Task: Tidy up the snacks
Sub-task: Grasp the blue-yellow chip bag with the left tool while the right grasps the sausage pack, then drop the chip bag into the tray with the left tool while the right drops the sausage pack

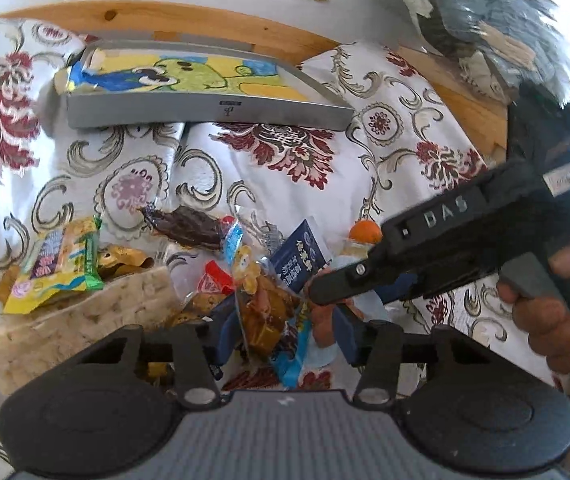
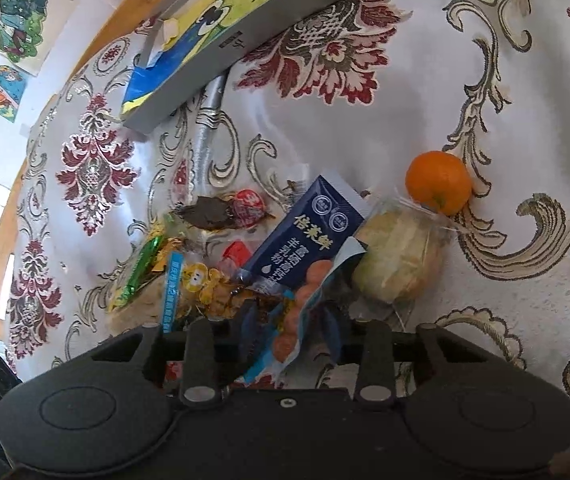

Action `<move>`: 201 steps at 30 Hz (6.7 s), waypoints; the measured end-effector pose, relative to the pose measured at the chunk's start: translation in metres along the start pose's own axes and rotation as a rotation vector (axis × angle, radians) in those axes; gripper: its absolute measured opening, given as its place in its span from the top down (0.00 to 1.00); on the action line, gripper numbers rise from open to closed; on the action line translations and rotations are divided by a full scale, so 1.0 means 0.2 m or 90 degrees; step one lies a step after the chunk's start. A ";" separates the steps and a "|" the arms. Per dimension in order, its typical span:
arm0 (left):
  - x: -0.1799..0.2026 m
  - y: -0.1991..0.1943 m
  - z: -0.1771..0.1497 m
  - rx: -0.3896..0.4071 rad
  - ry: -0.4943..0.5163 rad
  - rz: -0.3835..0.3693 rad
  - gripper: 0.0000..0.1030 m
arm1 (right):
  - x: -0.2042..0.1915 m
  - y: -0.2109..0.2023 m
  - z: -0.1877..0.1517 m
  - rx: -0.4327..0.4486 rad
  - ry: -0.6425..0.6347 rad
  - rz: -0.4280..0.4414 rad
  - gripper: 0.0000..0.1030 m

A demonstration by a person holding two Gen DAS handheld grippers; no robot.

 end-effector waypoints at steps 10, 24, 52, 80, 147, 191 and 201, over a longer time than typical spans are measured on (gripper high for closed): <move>0.02 -0.01 0.01 0.009 -0.003 -0.002 0.69 | 0.01 0.02 -0.03 0.001 -0.024 -0.034 0.77; 0.02 0.06 -0.04 -0.014 -0.008 -0.010 0.72 | 0.02 0.00 -0.03 0.002 -0.042 -0.066 0.81; -0.02 0.15 -0.05 -0.041 -0.102 -0.017 0.65 | 0.05 0.00 -0.03 0.007 -0.021 -0.069 0.76; 0.00 0.15 -0.07 -0.048 -0.101 0.043 0.70 | 0.02 0.01 -0.05 0.015 -0.030 -0.055 0.83; -0.25 -0.15 0.93 0.173 -0.007 0.303 0.70 | -0.63 -0.49 0.76 0.525 -0.359 -0.107 0.84; -0.49 0.37 1.02 0.085 -0.080 0.337 0.14 | -0.12 -0.15 1.12 0.450 -0.228 -0.167 0.45; -0.41 0.08 0.99 0.195 -0.099 0.389 0.01 | -0.16 -0.39 0.99 0.509 -0.240 -0.154 0.15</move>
Point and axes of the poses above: each gripper's, at about its wrist camera, not at the fingertips, and y roughly the way its jaws point, x to its right, z to its top, the point moved 10 cm from there along y, roughly the way its jaws point, and after that the axes turned 5 degrees about -z, right-handed, at the moved point
